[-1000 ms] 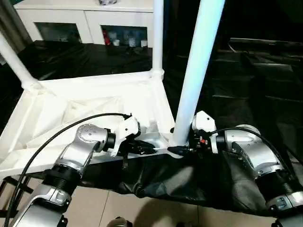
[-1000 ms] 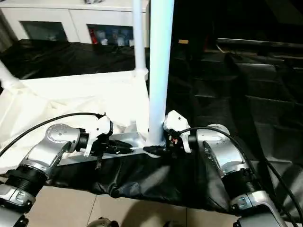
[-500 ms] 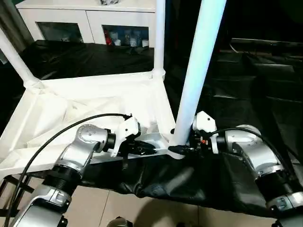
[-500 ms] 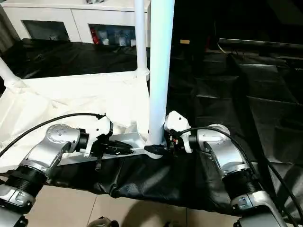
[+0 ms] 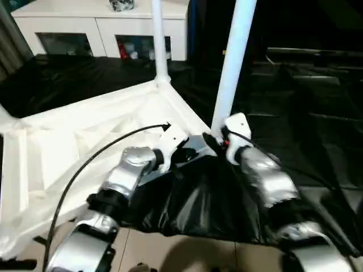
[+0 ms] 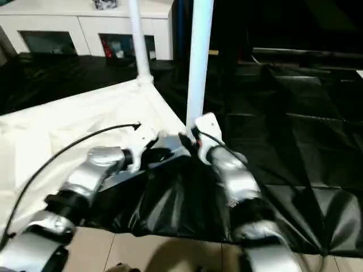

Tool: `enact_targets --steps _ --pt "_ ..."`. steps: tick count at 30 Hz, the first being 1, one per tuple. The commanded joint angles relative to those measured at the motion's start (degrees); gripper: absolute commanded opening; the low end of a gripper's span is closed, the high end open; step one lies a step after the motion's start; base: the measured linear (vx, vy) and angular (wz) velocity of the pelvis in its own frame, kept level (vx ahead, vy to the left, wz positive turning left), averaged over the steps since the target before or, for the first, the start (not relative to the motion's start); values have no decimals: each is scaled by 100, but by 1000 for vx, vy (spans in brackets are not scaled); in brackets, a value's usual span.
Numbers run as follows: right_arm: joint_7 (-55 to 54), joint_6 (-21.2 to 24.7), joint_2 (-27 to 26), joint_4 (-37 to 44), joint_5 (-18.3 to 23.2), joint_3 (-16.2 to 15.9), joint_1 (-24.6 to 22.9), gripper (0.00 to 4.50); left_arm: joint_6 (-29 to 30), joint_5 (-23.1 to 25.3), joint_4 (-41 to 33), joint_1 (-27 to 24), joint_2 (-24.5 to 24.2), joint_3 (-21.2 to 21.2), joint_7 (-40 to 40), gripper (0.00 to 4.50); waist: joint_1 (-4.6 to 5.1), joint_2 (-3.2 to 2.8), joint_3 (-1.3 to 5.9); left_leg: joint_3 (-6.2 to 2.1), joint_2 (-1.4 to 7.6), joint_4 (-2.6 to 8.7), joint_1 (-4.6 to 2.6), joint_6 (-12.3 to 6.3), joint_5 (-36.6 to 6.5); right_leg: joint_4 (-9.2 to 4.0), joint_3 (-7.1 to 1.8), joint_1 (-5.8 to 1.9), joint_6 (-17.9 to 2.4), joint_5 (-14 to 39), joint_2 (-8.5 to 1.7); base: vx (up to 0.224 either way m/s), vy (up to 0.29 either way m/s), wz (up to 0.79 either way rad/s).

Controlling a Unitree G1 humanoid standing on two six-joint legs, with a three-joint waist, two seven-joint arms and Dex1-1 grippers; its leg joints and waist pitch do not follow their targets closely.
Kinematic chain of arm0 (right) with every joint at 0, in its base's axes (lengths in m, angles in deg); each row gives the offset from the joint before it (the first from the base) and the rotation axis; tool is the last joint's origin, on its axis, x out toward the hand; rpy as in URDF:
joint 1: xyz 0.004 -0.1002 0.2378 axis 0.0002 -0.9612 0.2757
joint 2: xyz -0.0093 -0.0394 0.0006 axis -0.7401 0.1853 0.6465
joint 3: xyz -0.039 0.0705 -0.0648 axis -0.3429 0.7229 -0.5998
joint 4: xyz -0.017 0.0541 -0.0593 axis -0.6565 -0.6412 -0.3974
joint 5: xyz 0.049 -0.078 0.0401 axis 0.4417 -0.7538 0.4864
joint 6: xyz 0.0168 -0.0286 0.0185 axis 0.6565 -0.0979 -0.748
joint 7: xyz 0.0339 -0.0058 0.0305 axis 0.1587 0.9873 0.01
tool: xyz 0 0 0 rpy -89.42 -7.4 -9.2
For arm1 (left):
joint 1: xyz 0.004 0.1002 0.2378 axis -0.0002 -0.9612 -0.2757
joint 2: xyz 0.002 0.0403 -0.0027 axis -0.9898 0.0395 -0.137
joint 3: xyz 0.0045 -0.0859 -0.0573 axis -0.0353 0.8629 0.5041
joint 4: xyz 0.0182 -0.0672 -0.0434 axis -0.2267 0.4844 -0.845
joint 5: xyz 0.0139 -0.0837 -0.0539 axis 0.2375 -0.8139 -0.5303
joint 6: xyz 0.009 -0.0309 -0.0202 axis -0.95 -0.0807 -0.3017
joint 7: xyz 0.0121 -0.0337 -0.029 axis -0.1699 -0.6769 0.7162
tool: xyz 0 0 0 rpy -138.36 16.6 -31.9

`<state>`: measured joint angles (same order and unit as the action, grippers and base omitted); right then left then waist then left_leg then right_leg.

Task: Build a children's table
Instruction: Rotate leg to tighten

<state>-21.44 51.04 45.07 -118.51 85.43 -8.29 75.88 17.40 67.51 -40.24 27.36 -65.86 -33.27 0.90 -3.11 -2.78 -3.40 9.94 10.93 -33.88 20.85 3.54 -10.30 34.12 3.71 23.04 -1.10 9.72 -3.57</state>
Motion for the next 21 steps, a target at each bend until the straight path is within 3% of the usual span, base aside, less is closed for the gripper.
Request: enact_targets --steps 1,8,11,12,15,19,21 --pt "204 -20 -549 -188 44 -369 31 313 -118 -52 12 204 388 -180 -120 0 10 22 387 -75 179 419 -44 -62 -1394 -464 -266 -269 -1055 1686 -444 0 0 0" --pt "501 -330 -205 -116 -32 -386 7 371 -269 -211 -151 66 123 -102 364 0 18 22 398 -70 177 416 -31 -144 -1391 -458 -260 -291 -1063 1622 -447 0 0 0" --pt "560 -473 -3 -101 -131 -402 -20 397 -330 -233 -199 12 -13 -81 527 0 29 31 412 -61 175 399 -18 -197 -1250 -428 -262 -294 -1129 1360 -441 0 0 0" --pt "762 -532 150 -85 -148 -436 -53 397 -506 -252 -240 -28 -106 -75 662 0 22 63 418 -58 171 389 -12 -245 -1167 -416 -261 -311 -1164 1278 -448 0 0 0" --pt "1164 -611 376 -57 -147 -491 -109 397 -553 -334 -358 -94 -243 -42 895 0 15 68 426 -41 177 364 10 -368 -959 -387 -270 -323 -1235 1089 -454 0 0 0" --pt "2319 -644 796 224 79 -634 -265 397 -586 -486 -593 -229 -557 -57 1481 0 -20 63 425 -37 199 356 12 -499 -899 -363 -260 -335 -1308 907 -443 0 0 0" --pt "3393 -666 1158 656 342 -826 -488 397 -544 -608 -749 -304 -779 -37 1914 0 -28 100 405 -32 202 362 13 -514 -984 -366 -247 -326 -1314 1007 -430 0 0 0"
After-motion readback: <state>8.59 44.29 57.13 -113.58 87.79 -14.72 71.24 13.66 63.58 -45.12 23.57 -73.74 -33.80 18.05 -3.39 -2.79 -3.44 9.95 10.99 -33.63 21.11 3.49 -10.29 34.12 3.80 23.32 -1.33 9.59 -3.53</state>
